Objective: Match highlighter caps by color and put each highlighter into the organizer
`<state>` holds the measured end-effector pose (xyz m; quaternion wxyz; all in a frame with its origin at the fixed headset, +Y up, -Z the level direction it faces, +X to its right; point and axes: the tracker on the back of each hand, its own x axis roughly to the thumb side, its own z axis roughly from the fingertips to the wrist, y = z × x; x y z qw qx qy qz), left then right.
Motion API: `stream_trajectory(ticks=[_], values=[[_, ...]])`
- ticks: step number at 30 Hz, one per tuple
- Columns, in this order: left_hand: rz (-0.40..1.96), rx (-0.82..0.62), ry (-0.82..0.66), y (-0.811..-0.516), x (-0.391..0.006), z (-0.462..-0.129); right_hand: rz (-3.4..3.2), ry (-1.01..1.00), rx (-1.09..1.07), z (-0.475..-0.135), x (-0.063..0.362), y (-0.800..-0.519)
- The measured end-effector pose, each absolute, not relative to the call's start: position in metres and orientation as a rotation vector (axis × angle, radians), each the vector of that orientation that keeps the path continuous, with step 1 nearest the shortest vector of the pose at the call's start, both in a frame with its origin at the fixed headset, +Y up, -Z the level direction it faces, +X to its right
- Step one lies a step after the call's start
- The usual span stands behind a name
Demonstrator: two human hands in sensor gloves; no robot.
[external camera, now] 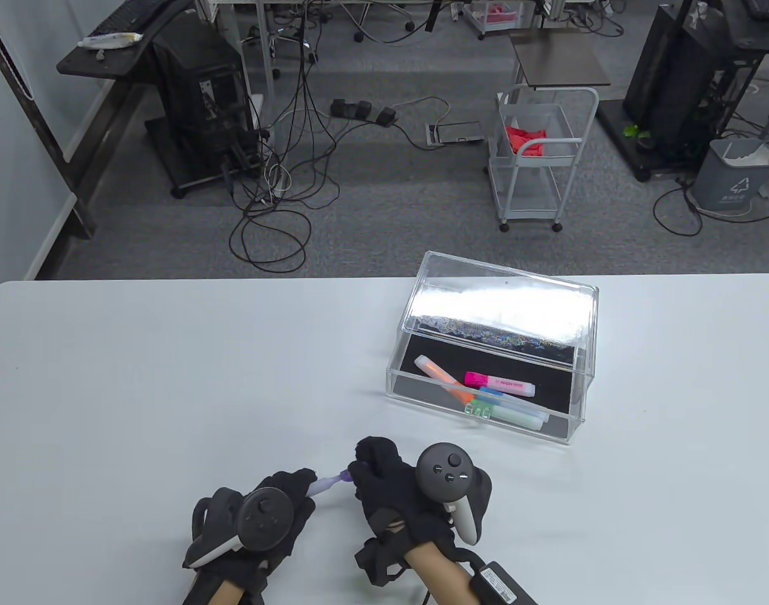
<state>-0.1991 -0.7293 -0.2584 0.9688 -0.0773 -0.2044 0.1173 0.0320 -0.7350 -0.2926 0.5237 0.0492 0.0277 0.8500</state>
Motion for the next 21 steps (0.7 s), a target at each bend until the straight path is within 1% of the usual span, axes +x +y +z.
stream_trajectory(ticks=[6,13,18,21], values=[[0.253,-0.148,-0.440,-0.729,-0.196,-0.258,2.049,0.095,0.182,-0.290,0.023,-0.738],[0.224,-0.171,-0.486,-0.730,-0.192,-0.258,2.039,0.246,0.230,-0.295,0.023,-0.750],[0.207,-0.147,-0.505,-0.727,-0.183,-0.254,2.116,0.218,0.279,-0.289,0.022,-0.745],[0.186,-0.125,-0.521,-0.723,-0.180,-0.252,2.236,0.118,0.305,-0.281,0.018,-0.737]])
